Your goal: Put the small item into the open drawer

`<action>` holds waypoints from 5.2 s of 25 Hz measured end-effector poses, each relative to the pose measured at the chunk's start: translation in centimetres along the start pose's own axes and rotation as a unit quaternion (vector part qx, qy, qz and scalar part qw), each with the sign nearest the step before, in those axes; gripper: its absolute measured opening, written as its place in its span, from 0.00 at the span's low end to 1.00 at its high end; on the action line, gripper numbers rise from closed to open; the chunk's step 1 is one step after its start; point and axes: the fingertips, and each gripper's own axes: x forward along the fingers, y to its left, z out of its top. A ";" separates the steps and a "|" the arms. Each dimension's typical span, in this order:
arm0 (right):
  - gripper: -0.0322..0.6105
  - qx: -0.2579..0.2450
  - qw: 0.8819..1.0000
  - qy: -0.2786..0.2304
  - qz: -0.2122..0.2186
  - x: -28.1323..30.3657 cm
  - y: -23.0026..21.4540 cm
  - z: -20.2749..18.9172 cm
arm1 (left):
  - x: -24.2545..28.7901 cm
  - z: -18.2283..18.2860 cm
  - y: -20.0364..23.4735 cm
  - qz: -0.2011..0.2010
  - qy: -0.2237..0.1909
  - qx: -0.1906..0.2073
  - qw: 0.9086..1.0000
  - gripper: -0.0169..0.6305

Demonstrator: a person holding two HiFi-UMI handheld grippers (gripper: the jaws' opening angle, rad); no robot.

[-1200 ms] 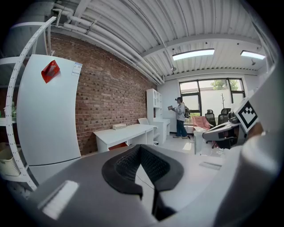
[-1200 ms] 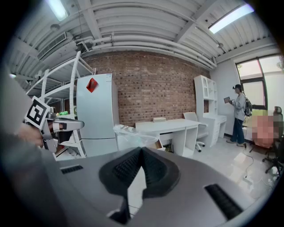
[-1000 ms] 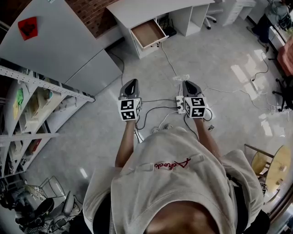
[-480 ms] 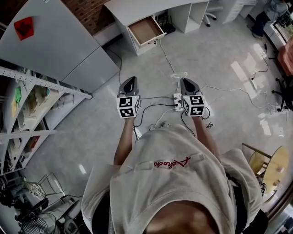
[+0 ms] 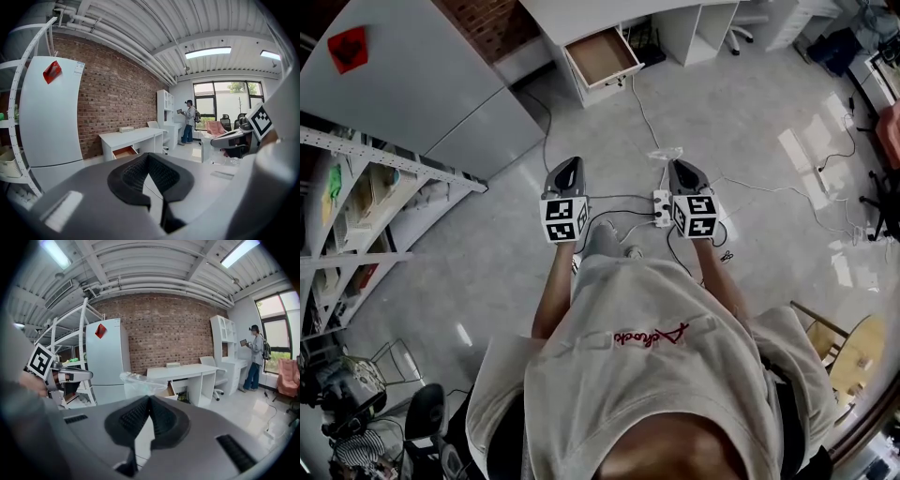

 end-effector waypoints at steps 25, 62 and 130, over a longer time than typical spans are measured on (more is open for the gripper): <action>0.07 -0.021 1.000 0.003 -0.006 13.7 -5.4 4.0 | 14.4 2.2 6.2 -0.010 -0.011 -0.010 1.000 0.04; 0.07 -0.028 0.998 0.036 -0.036 46.1 -13.0 16.7 | 43.9 10.2 26.4 -0.049 0.010 -0.029 0.998 0.04; 0.07 0.011 0.982 0.181 0.059 59.2 -18.5 -0.2 | 53.1 -9.0 26.3 -0.004 0.177 -0.102 0.979 0.04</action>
